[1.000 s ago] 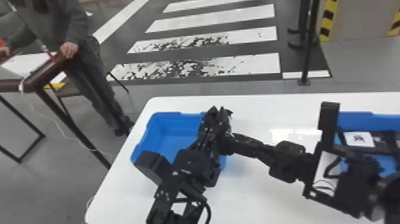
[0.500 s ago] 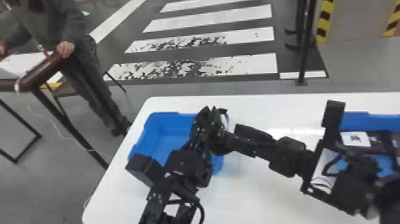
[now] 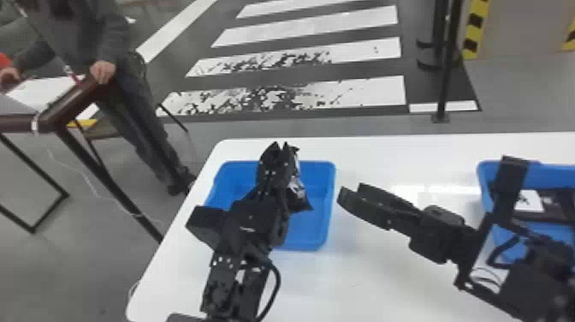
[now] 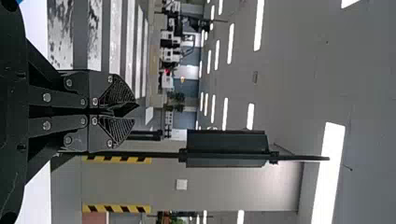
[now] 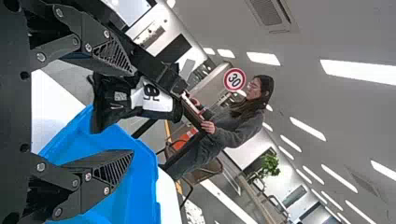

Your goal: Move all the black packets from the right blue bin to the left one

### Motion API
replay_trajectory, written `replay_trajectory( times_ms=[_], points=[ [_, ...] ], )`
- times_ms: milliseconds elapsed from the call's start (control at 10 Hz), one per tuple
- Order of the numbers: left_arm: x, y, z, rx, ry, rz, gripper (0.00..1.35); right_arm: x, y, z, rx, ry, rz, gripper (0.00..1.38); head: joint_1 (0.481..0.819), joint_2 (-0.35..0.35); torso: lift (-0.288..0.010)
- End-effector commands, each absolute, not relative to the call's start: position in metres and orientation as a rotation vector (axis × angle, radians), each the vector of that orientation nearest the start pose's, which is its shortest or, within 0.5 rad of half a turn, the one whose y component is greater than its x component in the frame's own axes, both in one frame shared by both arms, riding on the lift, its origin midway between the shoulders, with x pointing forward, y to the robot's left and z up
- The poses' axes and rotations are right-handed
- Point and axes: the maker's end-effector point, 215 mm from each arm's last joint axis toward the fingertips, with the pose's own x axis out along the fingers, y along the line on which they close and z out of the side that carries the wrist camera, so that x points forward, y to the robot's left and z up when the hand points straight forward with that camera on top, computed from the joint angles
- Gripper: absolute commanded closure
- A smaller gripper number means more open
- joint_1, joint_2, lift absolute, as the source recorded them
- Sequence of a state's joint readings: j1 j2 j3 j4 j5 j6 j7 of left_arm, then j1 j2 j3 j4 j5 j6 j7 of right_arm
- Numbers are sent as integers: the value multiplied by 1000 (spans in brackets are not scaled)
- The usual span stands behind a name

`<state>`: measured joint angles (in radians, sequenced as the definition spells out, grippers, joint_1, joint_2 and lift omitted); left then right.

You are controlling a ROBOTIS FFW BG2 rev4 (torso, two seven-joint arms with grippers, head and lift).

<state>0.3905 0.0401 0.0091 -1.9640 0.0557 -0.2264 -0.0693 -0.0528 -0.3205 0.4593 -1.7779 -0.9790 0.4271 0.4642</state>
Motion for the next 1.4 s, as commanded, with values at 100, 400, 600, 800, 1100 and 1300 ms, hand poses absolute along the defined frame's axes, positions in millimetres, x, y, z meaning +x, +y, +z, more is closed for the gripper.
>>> replay_trajectory(
  times_ms=[100,400,600,800,1100,1300],
  points=[
    [515,259,-314,107,-178,-4,1214,440,55,-303,682,330,1088,487,695,342,-140],
    [517,258,-318,38,-221,1,35,444,49,-301,672,322,1079,492,695,349,-140],
    [484,244,-286,-64,-353,-27,190,472,8,-307,534,280,983,489,695,337,-140],
    [440,237,-266,-124,-350,-45,200,517,-74,-317,277,269,776,529,695,287,-140],
    [390,220,-284,-190,-185,-110,203,559,-222,-359,154,335,440,565,695,96,-140],
    [387,226,-291,-189,-155,-102,203,570,-278,-391,100,394,305,513,695,-1,-140]
  ],
)
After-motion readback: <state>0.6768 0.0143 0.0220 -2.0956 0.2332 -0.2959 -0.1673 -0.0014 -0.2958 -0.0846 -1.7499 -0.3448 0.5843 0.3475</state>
